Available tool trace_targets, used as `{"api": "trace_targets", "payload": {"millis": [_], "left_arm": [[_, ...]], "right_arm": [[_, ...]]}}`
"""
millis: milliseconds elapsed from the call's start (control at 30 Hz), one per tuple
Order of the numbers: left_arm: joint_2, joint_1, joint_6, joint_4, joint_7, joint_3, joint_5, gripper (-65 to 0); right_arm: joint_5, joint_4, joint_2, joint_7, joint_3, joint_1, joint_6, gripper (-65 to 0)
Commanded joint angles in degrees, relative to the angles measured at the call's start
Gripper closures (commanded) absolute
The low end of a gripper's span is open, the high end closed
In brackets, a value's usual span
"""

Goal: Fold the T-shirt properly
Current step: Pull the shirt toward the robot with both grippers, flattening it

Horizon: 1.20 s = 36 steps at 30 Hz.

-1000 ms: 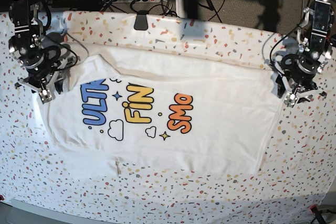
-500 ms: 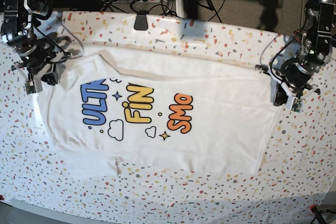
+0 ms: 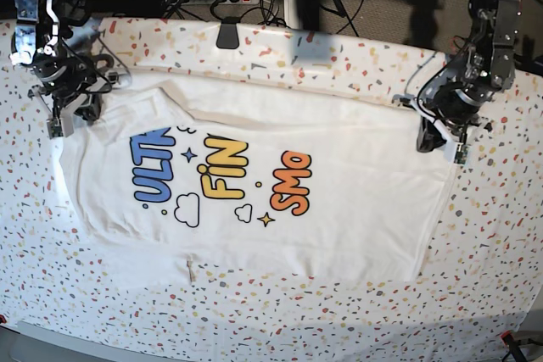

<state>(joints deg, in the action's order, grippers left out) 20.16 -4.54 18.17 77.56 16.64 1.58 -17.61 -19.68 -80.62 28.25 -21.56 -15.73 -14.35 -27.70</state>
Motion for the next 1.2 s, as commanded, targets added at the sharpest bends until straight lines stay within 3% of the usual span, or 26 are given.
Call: {"api": "trace_targets", "payload": {"millis": [0,133,333,600,767,900,1033,1133,1167], "left_arm": [[0.8,-0.4,0.8,0.8,-1.3,-0.4,-0.4,0.0],[1.4,-4.5,0.7,1.0,-1.5,-0.4,4.4,0.0],[2.1,-11.6,0.7,1.7,-1.9,-0.4,4.5,0.0],[3.5,-21.3,0.7,11.6,-2.0,-0.4,7.4,0.0],[3.7,-21.2,0.6,18.0,-2.1,-0.9,11.5,0.0],[3.7,-19.2,-2.4,25.9,-2.0,-5.0,12.2,0.0],[3.7,-14.6,-3.1,29.0,-1.3,-9.8,9.2,-18.5],[3.7,-9.6,-3.0,27.1,1.2,-11.0,5.9,-20.2],[3.7,-7.6,-2.6,25.9,2.1,-11.0,5.2,-20.2]], "right_arm": [[0.0,-0.5,1.0,-0.5,-0.3,-0.6,-1.2,0.0],[-0.2,-1.2,0.9,1.1,-0.3,-4.4,-1.9,0.0],[-0.3,-3.6,0.9,2.4,-0.6,-11.4,-2.0,0.0],[-0.3,-9.9,0.8,3.6,-3.8,-19.8,-2.1,0.0],[-0.8,-10.8,0.8,4.4,-7.8,-19.6,-2.0,0.0],[-4.8,-14.6,0.8,4.6,-12.4,-19.6,-2.0,0.0],[-5.0,-16.2,0.8,4.9,-16.6,-16.8,-1.9,0.0],[-4.8,-16.1,0.8,4.8,-16.9,-13.5,-1.9,0.0],[-4.8,-16.1,0.8,4.8,-16.6,-12.4,-1.9,-5.7]]}}
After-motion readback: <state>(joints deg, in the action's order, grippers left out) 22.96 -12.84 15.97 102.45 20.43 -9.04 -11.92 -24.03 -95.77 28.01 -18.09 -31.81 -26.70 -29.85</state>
